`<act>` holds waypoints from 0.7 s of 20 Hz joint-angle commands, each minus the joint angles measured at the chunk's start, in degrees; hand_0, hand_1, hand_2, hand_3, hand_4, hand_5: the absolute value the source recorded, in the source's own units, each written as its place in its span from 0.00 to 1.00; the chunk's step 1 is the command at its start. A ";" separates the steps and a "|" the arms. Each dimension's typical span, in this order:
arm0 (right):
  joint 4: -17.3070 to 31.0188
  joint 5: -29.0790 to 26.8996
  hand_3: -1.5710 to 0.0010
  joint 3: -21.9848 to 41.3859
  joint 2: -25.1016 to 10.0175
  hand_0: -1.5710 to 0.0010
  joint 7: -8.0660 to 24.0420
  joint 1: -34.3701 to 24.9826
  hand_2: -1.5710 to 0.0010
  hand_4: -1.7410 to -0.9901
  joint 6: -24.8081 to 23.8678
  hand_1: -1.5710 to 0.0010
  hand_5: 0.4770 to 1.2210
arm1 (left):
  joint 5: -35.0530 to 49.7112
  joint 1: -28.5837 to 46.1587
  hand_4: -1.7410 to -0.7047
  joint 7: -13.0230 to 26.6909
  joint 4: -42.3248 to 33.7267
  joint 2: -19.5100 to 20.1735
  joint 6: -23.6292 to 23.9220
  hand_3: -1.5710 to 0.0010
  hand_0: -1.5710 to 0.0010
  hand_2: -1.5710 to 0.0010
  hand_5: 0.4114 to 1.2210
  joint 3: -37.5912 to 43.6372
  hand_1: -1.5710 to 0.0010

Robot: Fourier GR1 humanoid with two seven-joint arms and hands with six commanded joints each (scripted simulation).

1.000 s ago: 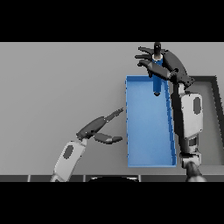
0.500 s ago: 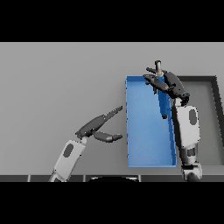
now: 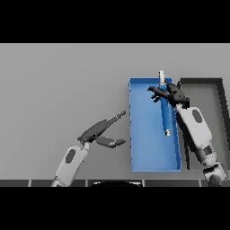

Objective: Pick up the blue pipe and place it into the blue bin.

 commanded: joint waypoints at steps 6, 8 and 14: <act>-6.09 -0.33 0.95 16.05 -9.77 0.82 0.01 -3.85 0.84 0.65 2.15 0.83 0.65 | 0.42 -0.47 0.79 1.62 -0.45 -0.04 0.24 1.00 1.00 1.00 0.10 0.47 1.00; -6.68 -0.07 0.97 18.15 -10.59 0.88 0.01 -3.96 0.89 0.69 4.03 0.89 0.53 | 0.26 -0.23 0.79 1.26 -0.25 0.15 0.22 1.00 1.00 1.00 0.10 0.44 1.00; -6.75 -0.24 0.99 22.49 -13.25 0.97 -0.43 -5.44 0.97 0.82 6.90 0.97 0.36 | 0.28 -0.99 0.78 0.48 0.73 0.10 0.15 1.00 1.00 1.00 0.10 0.69 1.00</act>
